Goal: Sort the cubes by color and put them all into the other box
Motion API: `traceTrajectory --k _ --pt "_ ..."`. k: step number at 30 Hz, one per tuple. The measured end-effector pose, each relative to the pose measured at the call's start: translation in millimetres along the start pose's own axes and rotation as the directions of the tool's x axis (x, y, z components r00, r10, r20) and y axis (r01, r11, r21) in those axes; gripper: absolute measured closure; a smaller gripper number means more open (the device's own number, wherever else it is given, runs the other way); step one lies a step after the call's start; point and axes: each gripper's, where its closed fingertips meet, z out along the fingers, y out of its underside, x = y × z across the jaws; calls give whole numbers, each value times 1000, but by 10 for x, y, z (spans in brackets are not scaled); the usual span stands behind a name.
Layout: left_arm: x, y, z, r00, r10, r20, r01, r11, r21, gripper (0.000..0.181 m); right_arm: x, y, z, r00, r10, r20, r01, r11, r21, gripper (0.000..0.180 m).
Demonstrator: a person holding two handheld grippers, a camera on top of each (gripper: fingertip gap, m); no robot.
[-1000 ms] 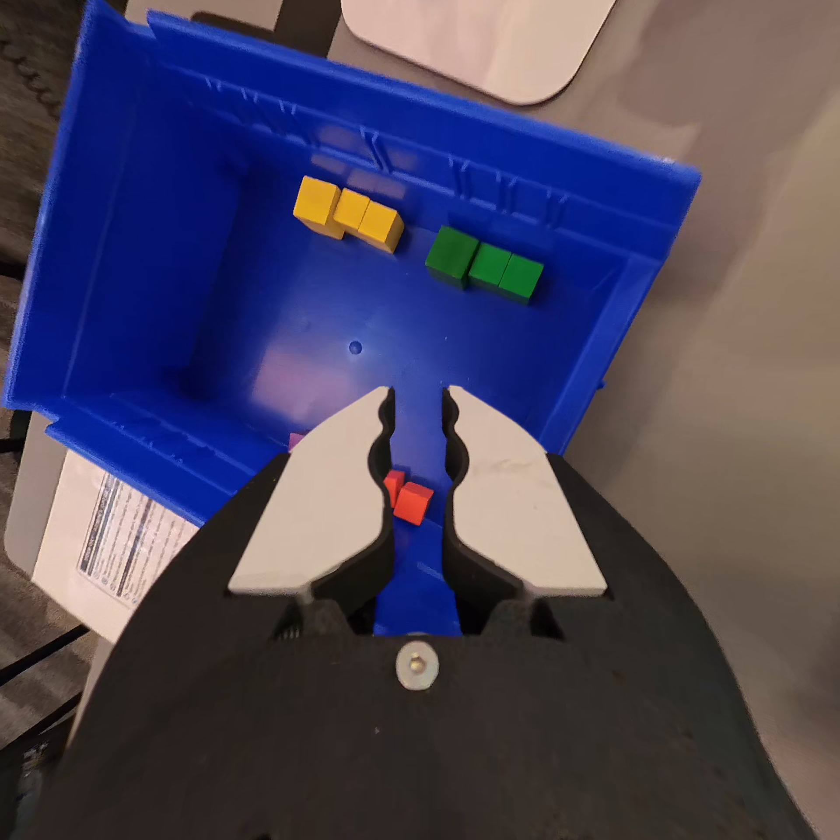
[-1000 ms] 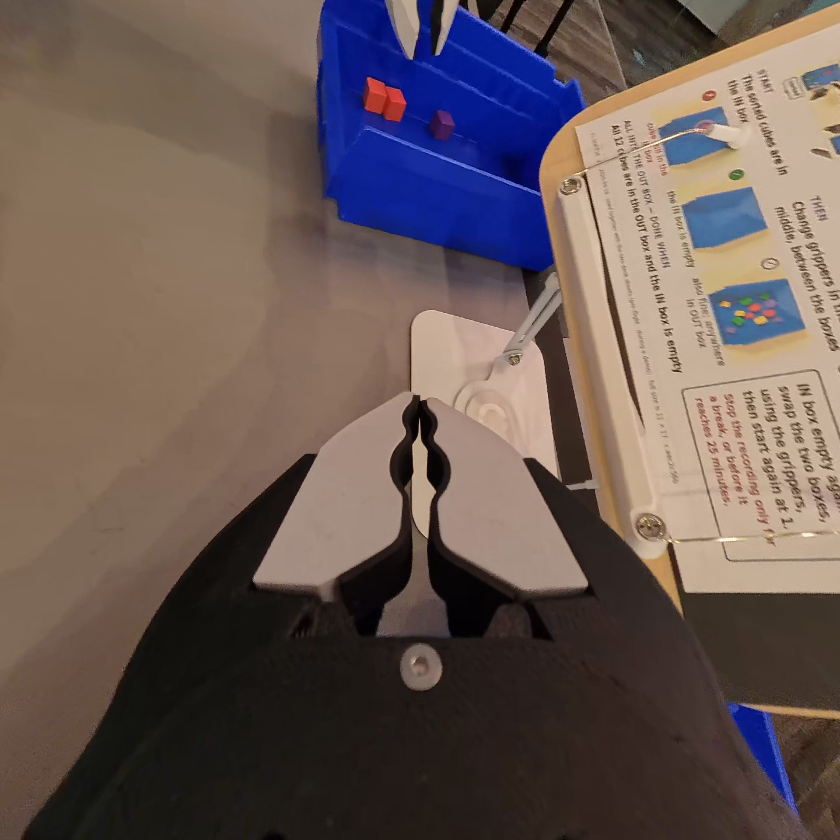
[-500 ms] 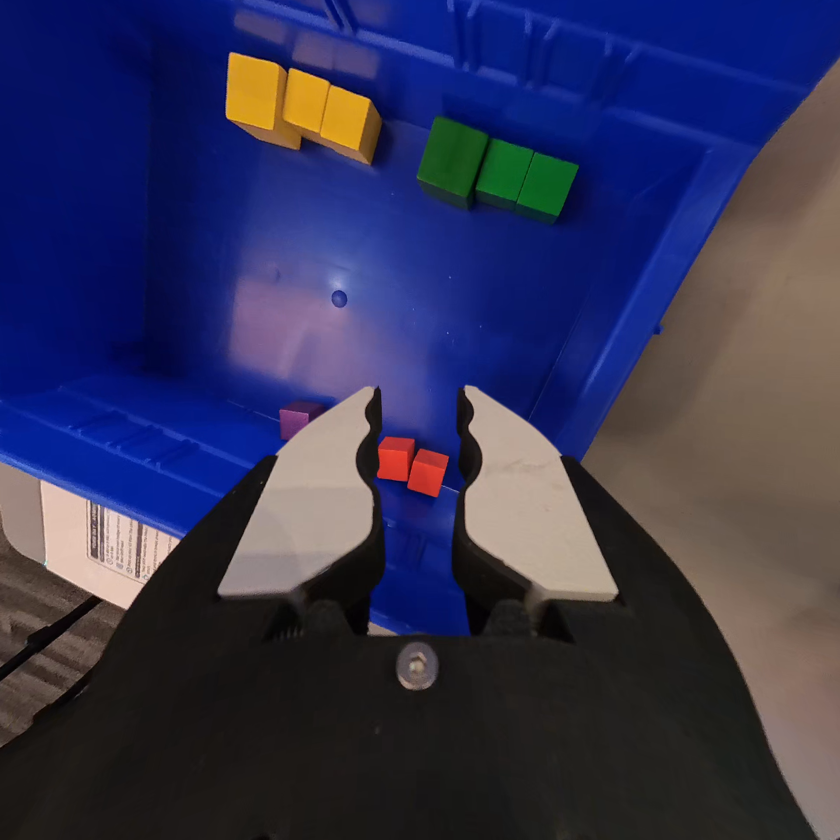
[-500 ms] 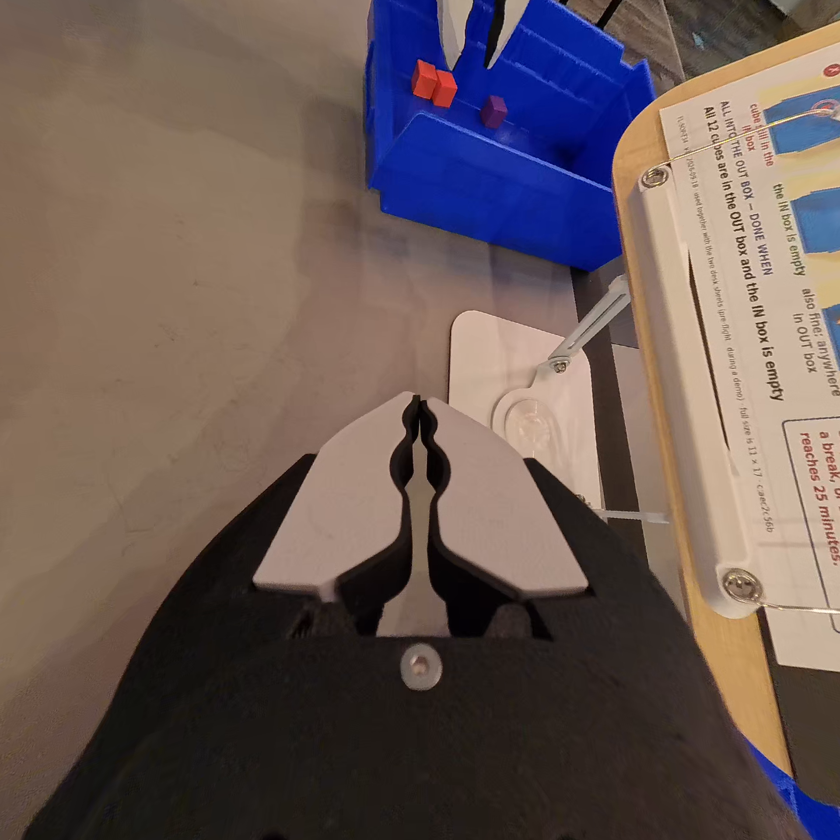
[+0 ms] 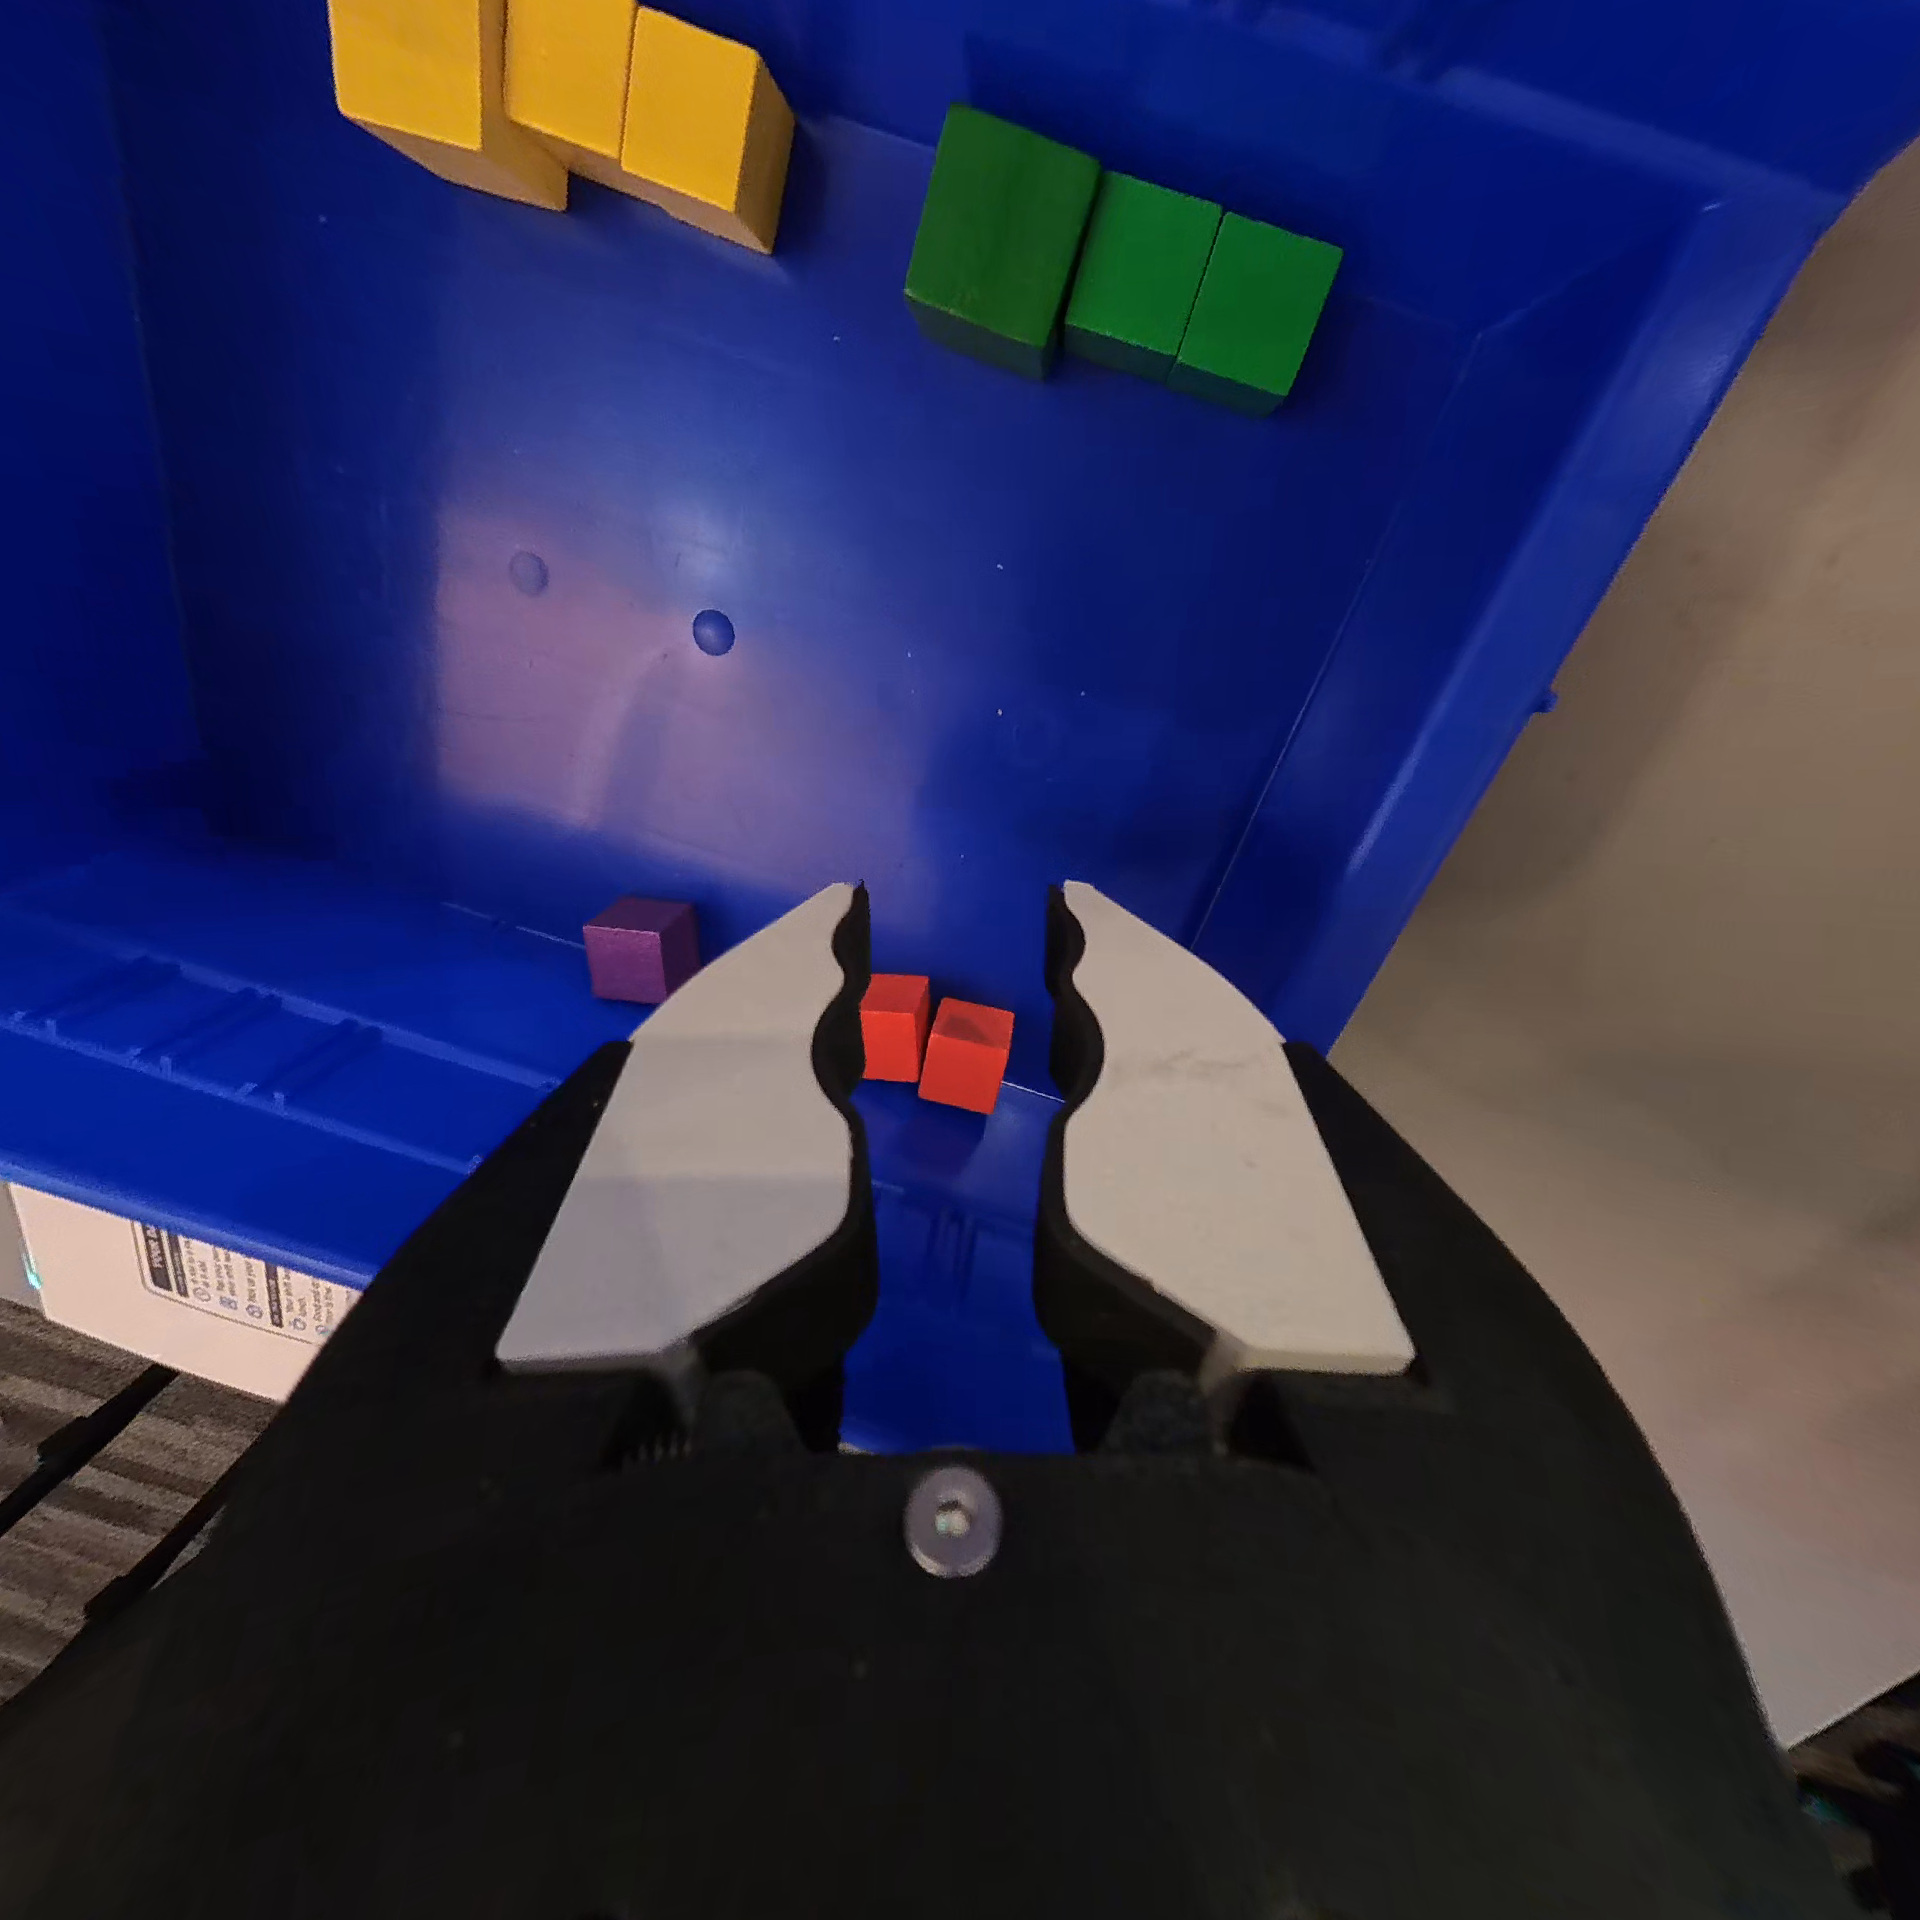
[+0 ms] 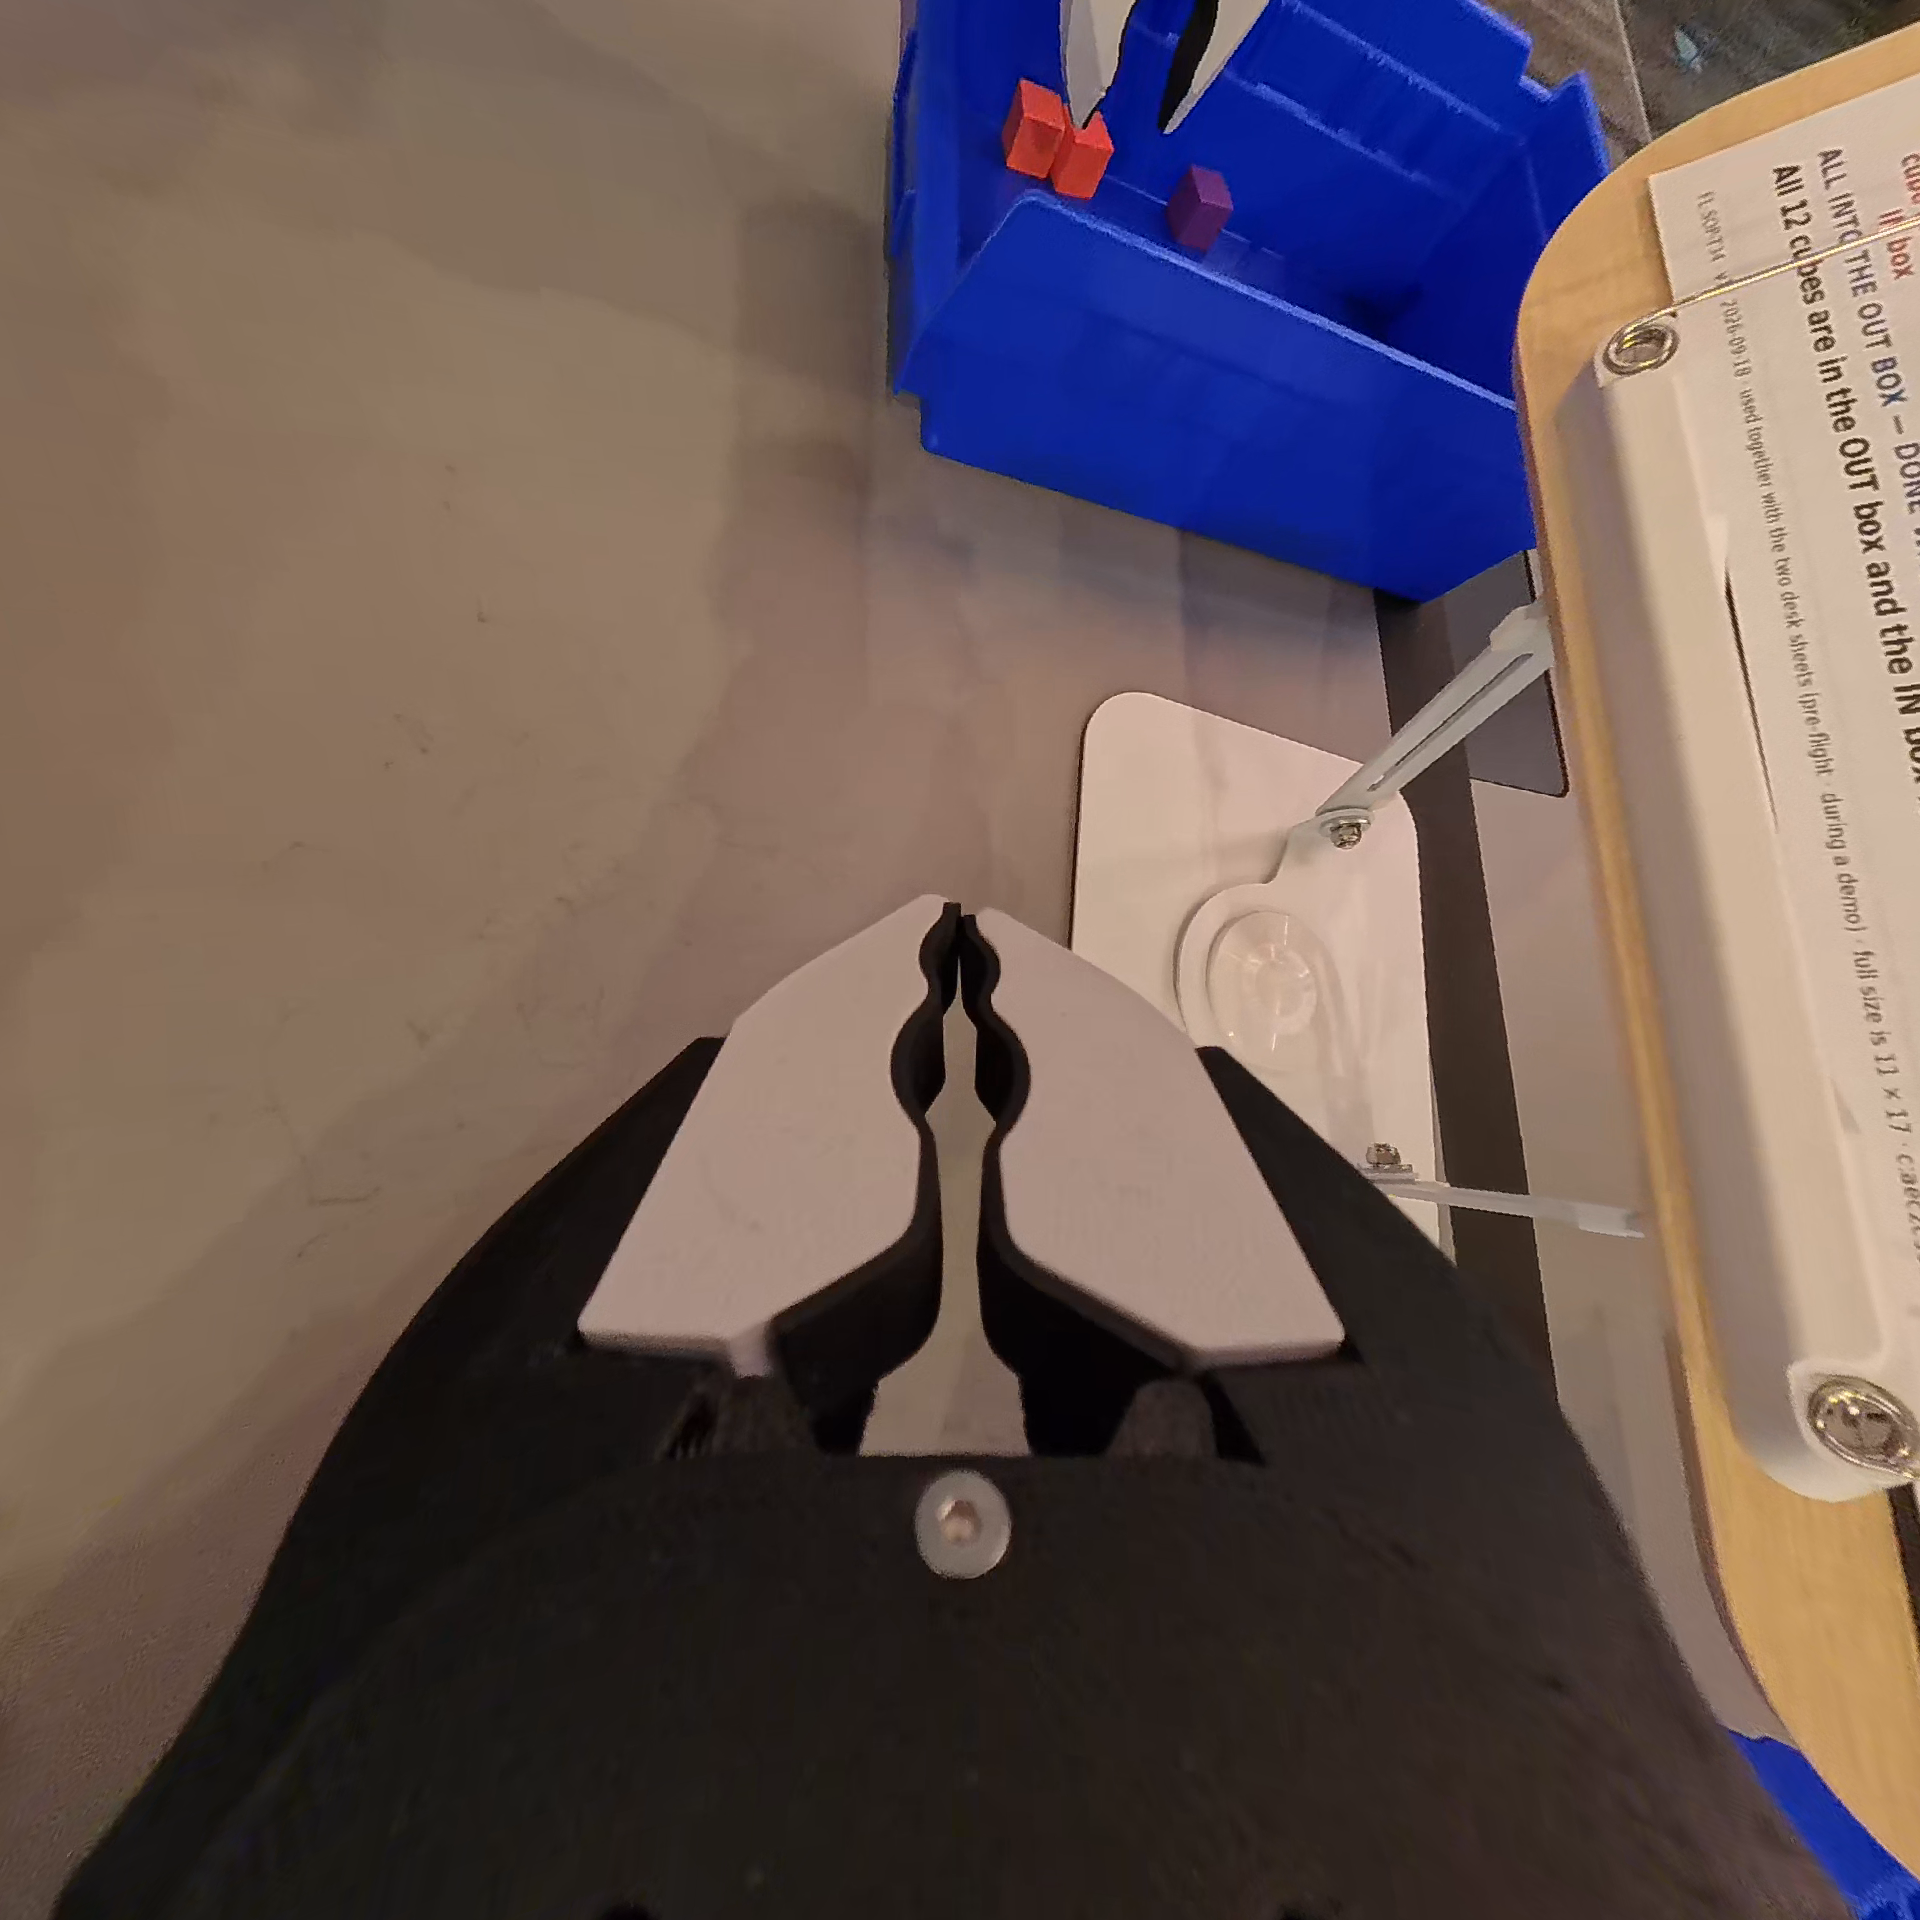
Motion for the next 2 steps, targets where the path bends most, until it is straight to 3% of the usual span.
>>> traceTrajectory --k 1,2 --pt "-4 7 1 1000 -1 -1 1 1000 -3 149 -3 7 6 1000 0 2 0 1000 -2 180" --pt "0 7 1 1000 -2 -5 2 1000 -1 149 -6 10 11 1000 1 3 -1 1000 -2 180"
